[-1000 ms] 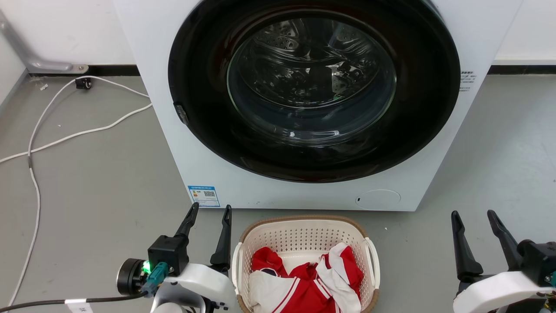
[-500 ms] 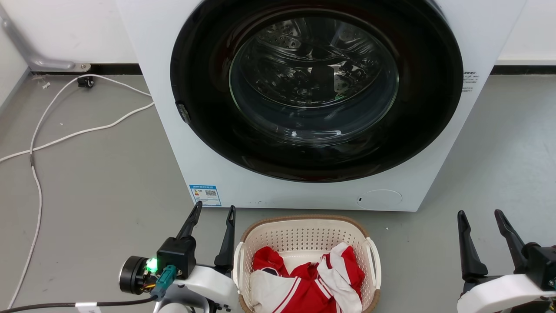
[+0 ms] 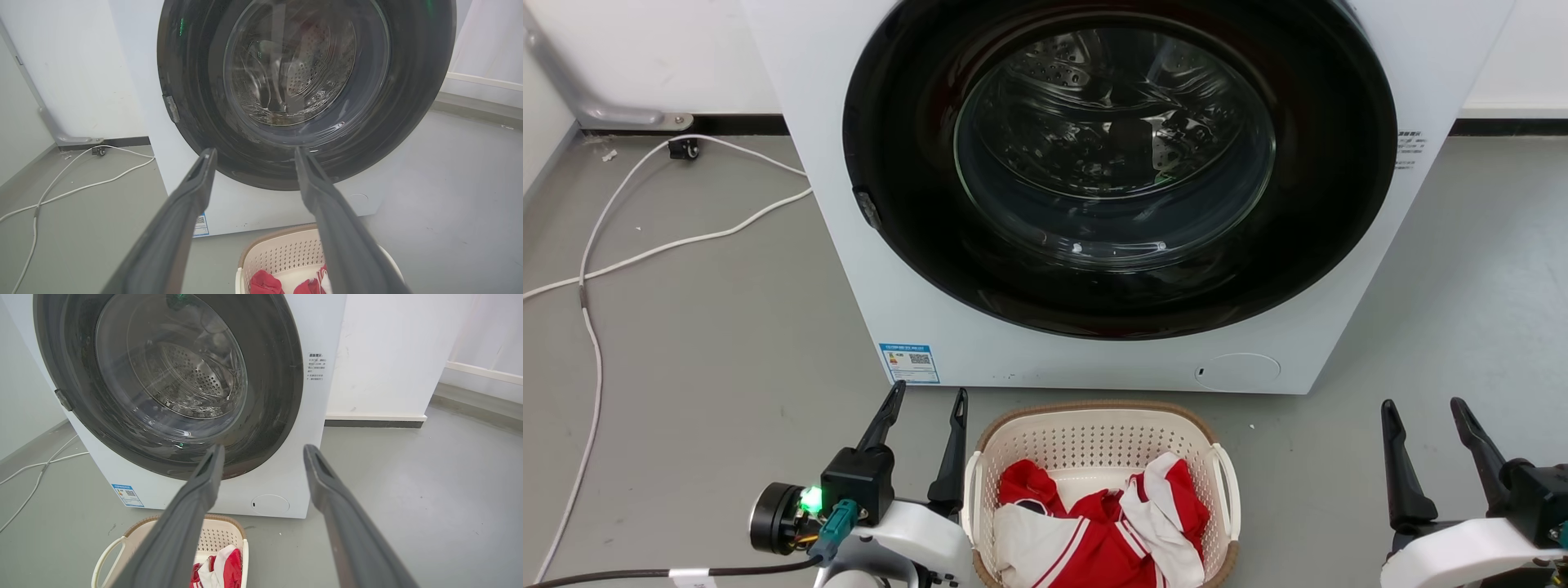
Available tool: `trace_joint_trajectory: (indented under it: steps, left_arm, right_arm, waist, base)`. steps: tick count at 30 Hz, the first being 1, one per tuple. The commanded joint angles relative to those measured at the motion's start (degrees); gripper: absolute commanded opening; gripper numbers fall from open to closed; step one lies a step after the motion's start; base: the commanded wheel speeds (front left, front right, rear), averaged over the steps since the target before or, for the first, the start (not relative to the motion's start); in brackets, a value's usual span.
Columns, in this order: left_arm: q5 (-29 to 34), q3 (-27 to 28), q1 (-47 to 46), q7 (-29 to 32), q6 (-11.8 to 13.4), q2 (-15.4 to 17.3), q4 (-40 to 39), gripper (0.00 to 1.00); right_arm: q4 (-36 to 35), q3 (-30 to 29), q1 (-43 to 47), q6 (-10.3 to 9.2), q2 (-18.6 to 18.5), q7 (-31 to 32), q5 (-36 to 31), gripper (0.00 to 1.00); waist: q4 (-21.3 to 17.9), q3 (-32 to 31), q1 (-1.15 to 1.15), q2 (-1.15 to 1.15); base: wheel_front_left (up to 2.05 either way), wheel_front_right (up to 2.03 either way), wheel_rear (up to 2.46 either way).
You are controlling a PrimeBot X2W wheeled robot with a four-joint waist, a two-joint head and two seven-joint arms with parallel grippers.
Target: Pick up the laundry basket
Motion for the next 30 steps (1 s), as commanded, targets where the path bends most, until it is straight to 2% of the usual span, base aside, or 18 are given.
trace_joint_trajectory:
  steps: [1, 17, 26, 30]
  left_arm:
    - [-0.19, 0.12, -0.6, -0.15, -0.24, -0.05, 0.12, 1.0]
    - [0.23, 0.82, -3.36, -0.15, 0.58, -0.3, -0.07, 1.0]
    - [-1.49, 0.24, -11.47, -0.15, -0.59, -0.35, 7.38, 1.0]
    - [-1.85, 0.24, -17.29, 0.12, -1.27, -0.28, 13.06, 1.0]
  right_arm:
    - [0.25, -0.07, -0.59, -0.01, 0.12, -0.4, 0.18, 1.0]
    - [3.86, 0.5, -4.21, -0.01, 0.12, -1.69, 0.32, 1.0]
    - [10.83, 0.83, -12.16, -0.01, -0.24, -1.89, 0.85, 1.0]
    - [15.81, 1.66, -17.05, -0.01, -1.16, -2.28, 1.71, 1.0]
  waist:
    - [0.04, 0.02, 0.0, 0.0]
    - [-0.47, 3.76, 0.0, 0.0]
    - [-1.5, 10.97, 0.0, 0.0]
    - [-1.91, 15.38, 0.0, 0.0]
  base:
    - [0.0, 0.0, 0.0]
    - [0.0, 0.0, 0.0]
    - [0.0, 0.0, 0.0]
    - [0.0, 0.0, 0.0]
